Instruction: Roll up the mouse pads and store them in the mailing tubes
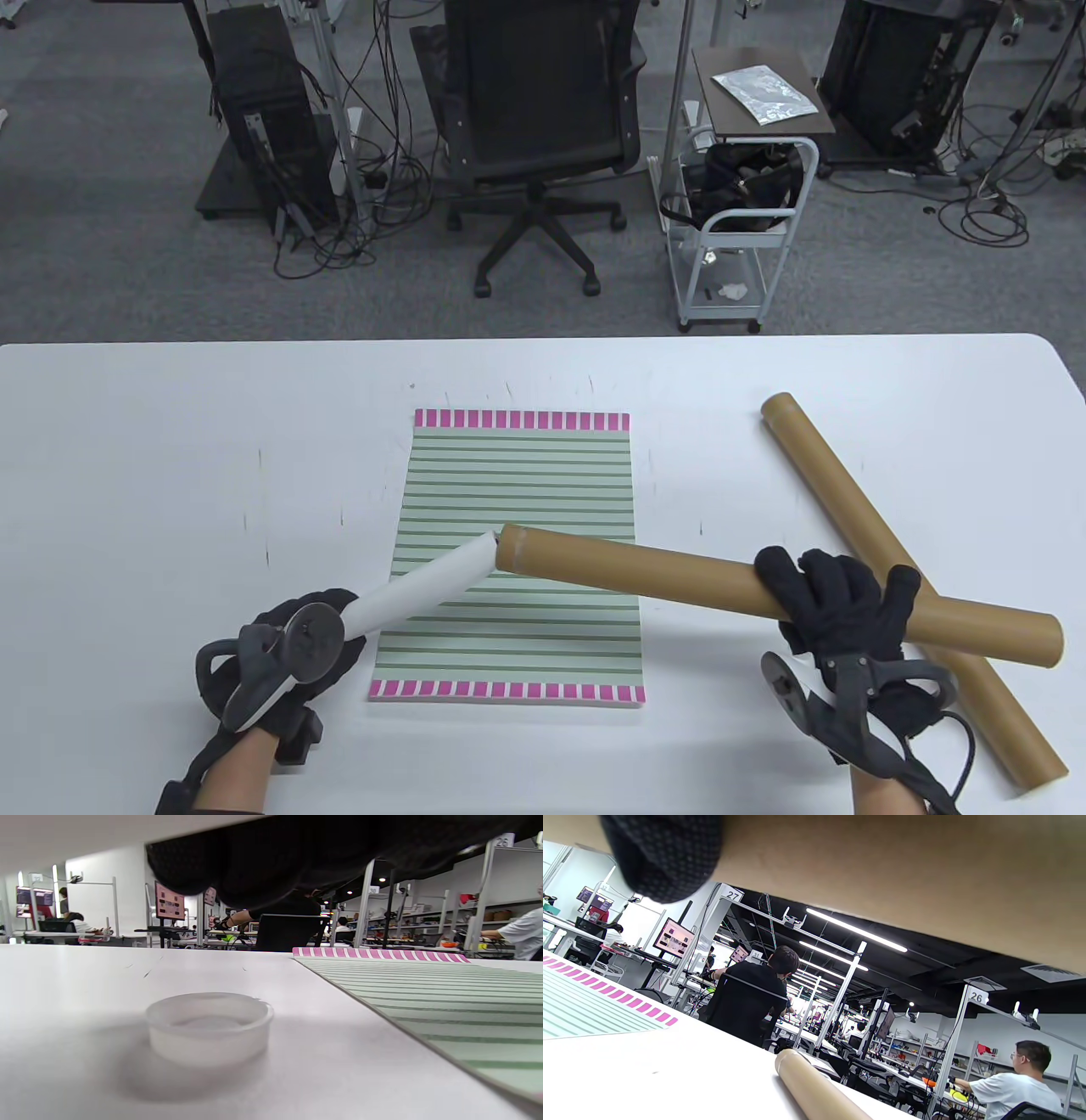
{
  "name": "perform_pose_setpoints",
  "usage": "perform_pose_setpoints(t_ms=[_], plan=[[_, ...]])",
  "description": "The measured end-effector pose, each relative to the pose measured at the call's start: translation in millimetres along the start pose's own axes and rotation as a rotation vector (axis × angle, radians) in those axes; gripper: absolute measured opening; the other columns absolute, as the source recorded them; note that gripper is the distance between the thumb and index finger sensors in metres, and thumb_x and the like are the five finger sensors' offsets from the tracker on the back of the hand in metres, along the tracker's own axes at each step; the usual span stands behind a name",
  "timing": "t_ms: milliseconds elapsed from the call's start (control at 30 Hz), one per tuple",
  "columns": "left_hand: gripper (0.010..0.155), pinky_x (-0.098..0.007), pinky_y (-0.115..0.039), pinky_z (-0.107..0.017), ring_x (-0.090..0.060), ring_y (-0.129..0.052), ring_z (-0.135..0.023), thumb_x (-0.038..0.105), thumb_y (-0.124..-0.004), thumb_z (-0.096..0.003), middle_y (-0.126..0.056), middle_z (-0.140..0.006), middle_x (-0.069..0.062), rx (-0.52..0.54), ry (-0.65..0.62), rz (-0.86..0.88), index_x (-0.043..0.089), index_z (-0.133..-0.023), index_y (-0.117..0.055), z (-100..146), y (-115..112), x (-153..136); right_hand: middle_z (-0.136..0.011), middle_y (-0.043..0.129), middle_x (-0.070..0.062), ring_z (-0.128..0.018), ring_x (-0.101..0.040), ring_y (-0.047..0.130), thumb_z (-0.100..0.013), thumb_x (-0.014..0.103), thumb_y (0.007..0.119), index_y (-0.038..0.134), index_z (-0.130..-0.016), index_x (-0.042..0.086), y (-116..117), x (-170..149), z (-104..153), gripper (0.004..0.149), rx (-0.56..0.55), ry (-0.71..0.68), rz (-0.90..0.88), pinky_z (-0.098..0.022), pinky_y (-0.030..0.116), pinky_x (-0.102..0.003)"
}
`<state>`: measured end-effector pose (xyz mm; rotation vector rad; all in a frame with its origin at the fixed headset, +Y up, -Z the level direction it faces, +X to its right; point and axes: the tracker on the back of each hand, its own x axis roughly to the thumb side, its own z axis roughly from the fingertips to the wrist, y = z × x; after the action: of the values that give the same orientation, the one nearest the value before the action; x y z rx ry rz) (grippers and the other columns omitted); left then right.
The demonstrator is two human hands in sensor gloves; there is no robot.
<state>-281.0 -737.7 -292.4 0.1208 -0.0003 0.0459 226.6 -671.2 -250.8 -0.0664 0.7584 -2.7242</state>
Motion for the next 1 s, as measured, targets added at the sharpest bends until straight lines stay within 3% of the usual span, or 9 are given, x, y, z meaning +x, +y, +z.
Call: perform_pose_setpoints(t_ms=[233, 367, 433, 600, 1000], plan=[[0.040, -0.027, -0.076, -0.073, 0.002, -0.089, -0.074, 0.055, -0.084, -0.0337, -0.085, -0.071, 0.026, 0.050, -0.171, -0.250, 0.053, -0.071, -0.070, 9, 1, 28, -0.098, 0.067, 0.013, -0.093, -0.020, 0.074, -0.028, 0.046, 0.089, 0.050, -0.097, 0.042, 4, -5, 2, 0.080, 0.083, -0.044, 0.024, -0.073, 0.054, -0.066], [0.041, -0.027, -0.077, -0.072, 0.001, -0.089, -0.074, 0.055, -0.084, -0.0345, -0.084, -0.072, 0.025, 0.049, -0.183, -0.180, 0.052, -0.073, -0.070, 11, 2, 38, -0.092, 0.080, 0.007, -0.083, -0.022, 0.087, -0.024, 0.055, 0.086, 0.060, -0.098, 0.033, 3, 3, 2, 0.082, 0.131, -0.103, -0.001, -0.070, 0.063, -0.062], [0.041, -0.028, -0.076, -0.072, 0.000, -0.089, -0.074, 0.054, -0.084, -0.0352, -0.084, -0.073, 0.024, 0.064, -0.193, -0.146, 0.051, -0.073, -0.070, 13, 6, 41, -0.089, 0.083, 0.006, -0.079, -0.023, 0.090, -0.023, 0.057, 0.086, 0.064, -0.097, 0.031, -3, 12, 2, 0.081, 0.136, -0.122, -0.113, -0.068, 0.068, -0.058], [0.040, -0.027, -0.077, -0.072, 0.001, -0.089, -0.073, 0.054, -0.084, -0.0357, -0.084, -0.073, 0.025, 0.109, -0.208, -0.192, 0.052, -0.073, -0.069, 16, 11, 46, -0.086, 0.086, 0.005, -0.073, -0.023, 0.092, -0.022, 0.063, 0.080, 0.067, -0.095, 0.029, -13, 28, 1, 0.082, 0.077, -0.166, -0.131, -0.065, 0.073, -0.054], [0.051, -0.026, -0.080, -0.064, -0.003, -0.092, -0.066, 0.060, -0.081, -0.0316, -0.086, -0.072, 0.020, 0.071, -0.265, -0.155, 0.045, -0.079, -0.070, 18, 9, 64, -0.083, 0.086, 0.003, -0.068, -0.024, 0.092, -0.025, 0.068, 0.071, 0.066, -0.097, 0.026, -11, 54, 3, 0.083, 0.052, -0.239, -0.193, -0.062, 0.073, -0.051]])
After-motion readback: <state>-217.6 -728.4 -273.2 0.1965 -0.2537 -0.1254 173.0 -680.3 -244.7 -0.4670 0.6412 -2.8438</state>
